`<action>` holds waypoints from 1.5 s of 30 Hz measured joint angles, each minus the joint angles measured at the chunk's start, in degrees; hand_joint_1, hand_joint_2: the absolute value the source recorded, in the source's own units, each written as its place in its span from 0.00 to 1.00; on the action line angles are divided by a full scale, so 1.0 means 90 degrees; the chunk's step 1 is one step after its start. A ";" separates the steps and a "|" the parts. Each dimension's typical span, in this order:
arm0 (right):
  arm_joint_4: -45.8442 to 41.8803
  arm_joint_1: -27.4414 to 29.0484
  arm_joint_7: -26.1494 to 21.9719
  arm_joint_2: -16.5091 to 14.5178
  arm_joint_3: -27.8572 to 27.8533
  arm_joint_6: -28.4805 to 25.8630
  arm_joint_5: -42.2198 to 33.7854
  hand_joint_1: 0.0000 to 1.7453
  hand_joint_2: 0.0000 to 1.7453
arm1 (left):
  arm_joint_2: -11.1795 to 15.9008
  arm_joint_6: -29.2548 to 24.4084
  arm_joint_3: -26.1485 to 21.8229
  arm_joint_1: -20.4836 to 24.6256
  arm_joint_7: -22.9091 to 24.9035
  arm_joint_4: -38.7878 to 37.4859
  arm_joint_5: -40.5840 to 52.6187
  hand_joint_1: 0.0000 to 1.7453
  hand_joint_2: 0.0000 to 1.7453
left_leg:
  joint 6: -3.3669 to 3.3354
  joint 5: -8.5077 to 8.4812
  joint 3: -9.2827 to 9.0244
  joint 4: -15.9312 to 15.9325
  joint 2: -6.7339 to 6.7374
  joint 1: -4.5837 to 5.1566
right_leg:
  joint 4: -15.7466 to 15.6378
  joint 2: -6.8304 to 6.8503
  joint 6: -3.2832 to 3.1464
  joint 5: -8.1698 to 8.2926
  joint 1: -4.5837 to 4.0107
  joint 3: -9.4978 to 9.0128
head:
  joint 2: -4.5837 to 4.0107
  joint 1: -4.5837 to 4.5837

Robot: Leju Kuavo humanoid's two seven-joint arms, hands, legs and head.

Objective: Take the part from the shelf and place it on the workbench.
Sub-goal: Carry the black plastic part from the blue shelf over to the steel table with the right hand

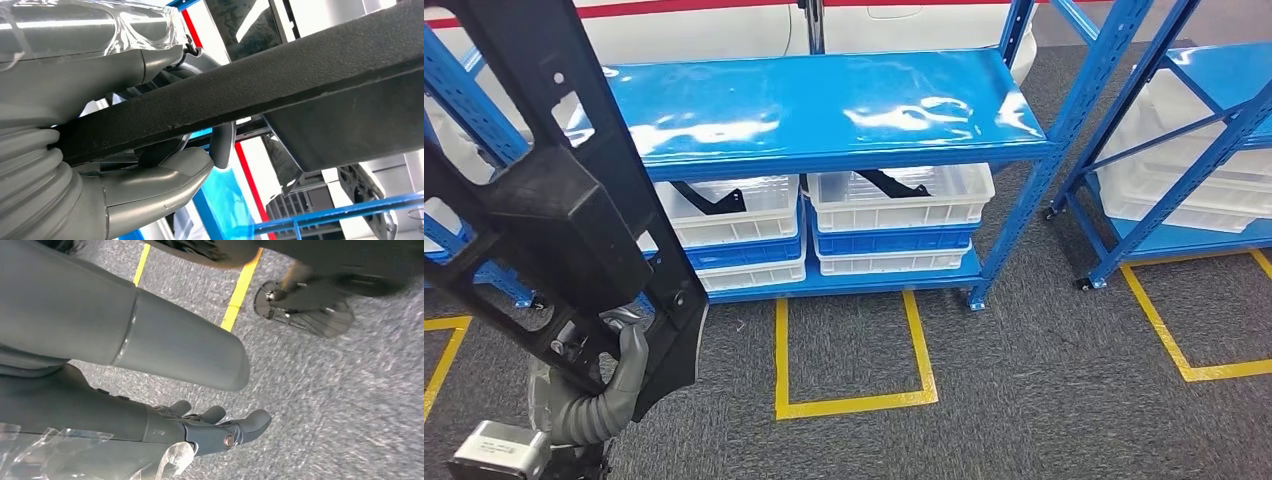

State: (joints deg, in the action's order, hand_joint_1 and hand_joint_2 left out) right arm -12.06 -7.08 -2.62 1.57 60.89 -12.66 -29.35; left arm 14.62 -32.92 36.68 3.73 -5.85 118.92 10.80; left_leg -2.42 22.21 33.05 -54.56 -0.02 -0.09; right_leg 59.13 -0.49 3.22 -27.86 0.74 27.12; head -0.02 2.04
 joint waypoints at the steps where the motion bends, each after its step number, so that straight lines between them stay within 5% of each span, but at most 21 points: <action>1: 0.0000 -0.0003 -0.0002 0.0000 0.0000 -0.0004 -0.0001 0.00 0.00 | -0.0001 0.0001 0.0001 0.0005 -0.0001 0.0000 0.0000 1.00 1.00 | 0.0036 -0.0053 0.0054 -0.0037 -0.0001 0.0008 | -0.0378 -0.0010 -0.0033 -0.0148 -0.0011 -0.0225 | 0.0000 0.0000; 4: -0.0001 -0.0004 -0.0001 -0.0007 -0.0002 -0.0016 -0.0008 0.00 0.00 | -0.0002 0.0004 0.0002 0.0002 -0.0005 -0.0001 -0.0005 1.00 1.00 | 0.0141 -0.0130 0.0191 -0.0095 0.0001 -0.0006 | -0.0588 0.0011 -0.0188 -0.0149 -0.0025 -0.0191 | -0.0001 -0.0015; 6: 0.0000 -0.0008 0.0008 -0.0012 -0.0004 -0.0026 -0.0015 0.00 0.00 | -0.0004 0.0005 0.0002 -0.0013 -0.0012 -0.0002 -0.0011 1.00 1.00 | 0.0206 0.0317 0.0342 -0.0452 -0.0001 -0.0037 | -0.0584 0.0056 -0.0294 -0.0003 -0.0014 -0.0030 | -0.0002 -0.0029; 8: 0.0001 -0.0010 0.0036 -0.0012 -0.0005 -0.0042 -0.0048 0.00 0.00 | -0.0004 0.0001 -0.0001 -0.0015 -0.0022 -0.0002 -0.0012 1.00 1.00 | 0.0256 0.0979 0.0526 -0.1251 -0.0001 -0.0051 | -0.0583 0.0086 -0.0342 0.0147 -0.0026 0.0162 | -0.0001 -0.0045; 9: 0.0001 -0.0005 0.0062 -0.0012 -0.0005 -0.0050 -0.0082 0.00 0.00 | -0.0004 -0.0001 -0.0002 -0.0018 -0.0026 -0.0002 -0.0011 1.00 1.00 | 0.0271 0.1141 0.0593 -0.1673 -0.0001 -0.0052 | -0.0582 0.0093 -0.0348 0.0224 -0.0036 0.0267 | -0.0001 -0.0049; 11: 0.0001 0.0009 0.0114 -0.0012 -0.0011 -0.0062 -0.0164 0.00 0.00 | -0.0004 0.0001 0.0002 -0.0022 -0.0028 -0.0002 -0.0007 1.00 1.00 | 0.0252 0.0904 0.0559 -0.2109 -0.0004 -0.0046 | -0.0579 0.0072 -0.0346 0.0380 -0.0060 0.0477 | 0.0000 -0.0053; 13: -0.0001 0.0013 0.0129 -0.0016 -0.0028 -0.0044 -0.0237 0.00 0.00 | -0.0004 0.0006 0.0004 -0.0021 -0.0028 -0.0002 -0.0004 1.00 1.00 | 0.0139 0.0451 0.0151 -0.1709 -0.0060 -0.0014 | -0.0578 0.0009 -0.0333 0.0544 -0.0086 0.0674 | 0.0000 -0.0054; 14: -0.0001 0.0005 0.0129 -0.0029 -0.0036 -0.0030 -0.0263 0.00 0.00 | -0.0005 0.0011 0.0004 -0.0021 -0.0028 -0.0002 -0.0002 1.00 1.00 | 0.0061 0.0397 -0.0231 -0.1202 -0.0133 0.0020 | -0.0573 -0.0029 -0.0321 0.0615 -0.0106 0.0750 | 0.0000 -0.0053; 16: -0.0002 -0.0005 0.0133 -0.0042 -0.0049 -0.0011 -0.0278 0.00 0.00 | -0.0009 0.0018 0.0007 -0.0003 -0.0031 0.0001 0.0008 1.00 1.00 | -0.0028 0.0619 -0.0943 -0.0112 -0.0246 0.0065 | -0.0557 -0.0131 -0.0296 0.0749 -0.0139 0.0843 | -0.0001 -0.0052; 17: -0.0003 -0.0006 0.0135 -0.0045 -0.0052 -0.0004 -0.0276 0.00 0.00 | -0.0010 0.0019 0.0008 0.0004 -0.0032 0.0002 0.0016 1.00 1.00 | -0.0027 0.0727 -0.1124 0.0210 -0.0248 0.0078 | -0.0550 -0.0179 -0.0283 0.0813 -0.0152 0.0880 | -0.0001 -0.0046; 20: 0.0003 0.0023 0.0160 -0.0013 -0.0064 0.0009 -0.0245 0.00 0.00 | -0.0011 -0.0001 0.0015 -0.0009 -0.0022 0.0002 0.0070 1.00 1.00 | -0.0078 0.0706 -0.1058 0.0355 -0.0087 0.0057 | -0.0405 -0.0231 -0.0206 0.0803 -0.0132 0.1035 | 0.0000 -0.0038; 23: 0.0007 0.0057 0.0183 -0.0016 -0.0066 0.0010 -0.0172 0.00 0.00 | -0.0012 -0.0073 0.0015 -0.0060 0.0005 0.0007 0.0130 1.00 1.00 | -0.0181 0.0576 -0.0917 0.0361 0.0064 0.0030 | 0.0699 -0.0065 -0.0088 0.0044 -0.0078 0.1442 | 0.0000 -0.0008; 25: 0.0007 0.0071 0.0188 -0.0033 -0.0066 -0.0001 -0.0126 0.00 0.00 | -0.0004 -0.0131 -0.0004 -0.0160 0.0046 0.0036 0.0135 1.00 1.00 | -0.0163 0.0510 -0.0830 0.0352 0.0171 0.0026 | 0.1383 -0.0018 -0.0017 -0.0296 -0.0022 0.1596 | 0.0000 -0.0004; 27: 0.0007 0.0071 0.0181 -0.0047 -0.0064 -0.0022 -0.0088 0.00 0.00 | 0.0018 -0.0180 -0.0037 -0.0283 0.0086 0.0086 0.0127 1.00 1.00 | -0.0124 0.0473 -0.0770 0.0324 0.0287 0.0008 | 0.1111 0.0040 0.0039 -0.0189 0.0034 0.1244 | 0.0000 -0.0004; 29: 0.0005 0.0064 0.0174 -0.0068 -0.0063 -0.0041 -0.0070 0.00 0.00 | 0.0050 -0.0218 -0.0071 -0.0375 0.0100 0.0150 0.0117 1.00 1.00 | -0.0062 0.0481 -0.0735 0.0247 0.0384 -0.0004 | 0.0161 0.0225 0.0084 0.0082 0.0055 0.0591 | 0.0000 0.0002; 31: 0.0001 0.0056 0.0172 -0.0095 -0.0064 -0.0050 -0.0069 0.00 0.00 | 0.0095 -0.0253 -0.0100 -0.0449 0.0106 0.0226 0.0110 1.00 1.00 | 0.0015 0.0497 -0.0681 0.0142 0.0464 0.0019 | -0.0392 0.0357 0.0034 0.0171 0.0041 0.0298 | 0.0001 -0.0001; 35: -0.0001 0.0056 0.0231 -0.0117 -0.0066 -0.0050 -0.0075 0.00 0.00 | 0.0208 -0.0324 -0.0148 -0.0594 0.0157 0.0373 0.0125 1.00 1.00 | 0.0137 0.0587 -0.0591 -0.0013 0.0503 -0.0001 | -0.0403 0.0207 -0.0173 0.0195 0.0006 0.0399 | 0.0000 -0.0022; 39: 0.0000 0.0046 0.0294 -0.0147 -0.0066 -0.0013 -0.0084 0.00 0.00 | 0.0366 -0.0438 -0.0249 -0.0788 0.0323 0.0574 0.0202 1.00 1.00 | 0.0214 0.1345 0.0037 -0.1420 0.0160 -0.0040 | -0.0409 0.0011 -0.0309 0.0278 -0.0028 0.0497 | 0.0000 -0.0060; 41: 0.0000 0.0053 0.0319 -0.0180 -0.0066 0.0006 -0.0081 0.00 0.00 | 0.0465 -0.0480 -0.0271 -0.0901 0.0460 0.0677 0.0241 1.00 1.00 | 0.0149 0.1379 0.0215 -0.1781 0.0112 -0.0018 | -0.0407 -0.0142 -0.0348 0.0317 -0.0071 0.0545 | 0.0000 -0.0084; 43: -0.0001 0.0061 0.0327 -0.0222 -0.0066 0.0006 -0.0088 0.00 0.00 | 0.0579 -0.0507 -0.0305 -0.0971 0.0682 0.0802 0.0293 1.00 1.00 | 0.0033 0.1001 -0.0040 -0.1227 -0.0009 0.0032 | -0.0407 -0.0301 -0.0364 0.0358 -0.0105 0.0569 | 0.0000 -0.0092; 45: -0.0001 0.0051 0.0314 -0.0265 -0.0066 -0.0007 -0.0121 0.00 0.00 | 0.0707 -0.0528 -0.0360 -0.1008 0.0919 0.0955 0.0355 1.00 1.00 | -0.0021 0.0650 -0.0416 -0.0385 -0.0315 0.0049 | -0.0399 -0.0447 -0.0352 0.0399 -0.0132 0.0597 | 0.0000 -0.0094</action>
State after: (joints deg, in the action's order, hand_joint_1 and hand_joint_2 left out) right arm -12.07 -6.63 0.20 -0.81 60.30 -12.72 -30.44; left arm 20.98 -37.67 33.44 -5.34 2.43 127.52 14.00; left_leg -2.60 28.06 29.30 -58.02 -2.86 0.35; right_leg 55.54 -4.52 0.05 -24.27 -0.45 32.49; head -0.02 1.20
